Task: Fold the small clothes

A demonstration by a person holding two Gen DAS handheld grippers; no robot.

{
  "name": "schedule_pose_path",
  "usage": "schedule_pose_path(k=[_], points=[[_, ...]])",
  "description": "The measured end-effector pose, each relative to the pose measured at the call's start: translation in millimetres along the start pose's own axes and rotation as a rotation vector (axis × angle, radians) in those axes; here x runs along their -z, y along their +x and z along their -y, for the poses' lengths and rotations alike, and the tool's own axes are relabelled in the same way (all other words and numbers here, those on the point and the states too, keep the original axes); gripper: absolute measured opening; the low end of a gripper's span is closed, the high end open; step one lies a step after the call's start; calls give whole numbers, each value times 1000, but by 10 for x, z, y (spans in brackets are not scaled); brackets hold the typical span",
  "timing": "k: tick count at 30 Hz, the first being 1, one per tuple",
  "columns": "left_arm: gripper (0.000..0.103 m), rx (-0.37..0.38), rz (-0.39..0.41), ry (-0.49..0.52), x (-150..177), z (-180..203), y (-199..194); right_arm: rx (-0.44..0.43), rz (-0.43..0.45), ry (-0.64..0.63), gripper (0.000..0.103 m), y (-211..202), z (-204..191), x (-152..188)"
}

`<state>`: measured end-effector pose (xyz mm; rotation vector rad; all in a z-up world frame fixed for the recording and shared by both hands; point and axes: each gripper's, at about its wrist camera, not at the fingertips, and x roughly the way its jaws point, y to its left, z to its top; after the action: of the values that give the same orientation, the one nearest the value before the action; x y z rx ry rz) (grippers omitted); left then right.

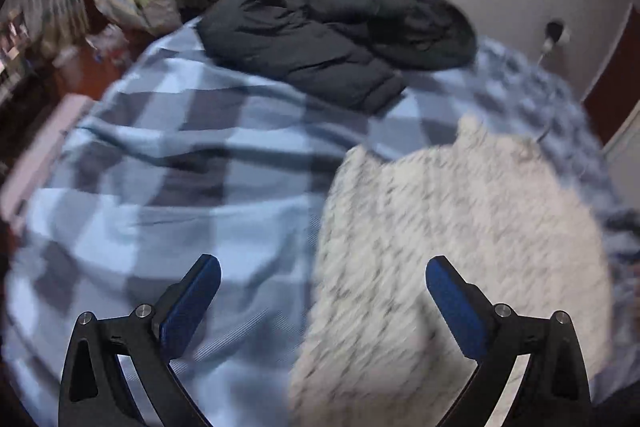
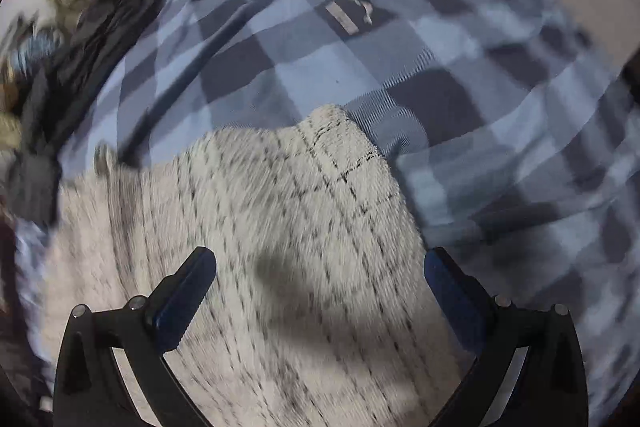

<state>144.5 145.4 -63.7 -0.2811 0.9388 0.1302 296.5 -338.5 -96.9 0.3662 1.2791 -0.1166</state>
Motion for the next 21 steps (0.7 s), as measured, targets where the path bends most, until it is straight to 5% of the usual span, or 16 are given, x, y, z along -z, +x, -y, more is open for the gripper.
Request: schedule_pose_path(k=[6, 9, 11, 15, 19, 21], points=[[103, 225, -22, -16, -101, 259, 190, -85, -61, 46, 101, 266, -48, -80], [103, 16, -81, 89, -28, 409, 471, 103, -60, -18, 101, 418, -154, -111], [103, -213, -140, 160, 44, 390, 721, 212, -19, -13, 101, 455, -126, -119], [103, -326, -83, 136, -24, 269, 700, 518, 144, -14, 101, 202, -162, -99], [103, -603, 97, 216, -119, 353, 410, 422, 233, -96, 101, -156, -468, 23], [103, -549, 121, 207, -121, 369, 284, 289, 226, -178, 101, -328, -784, 167]])
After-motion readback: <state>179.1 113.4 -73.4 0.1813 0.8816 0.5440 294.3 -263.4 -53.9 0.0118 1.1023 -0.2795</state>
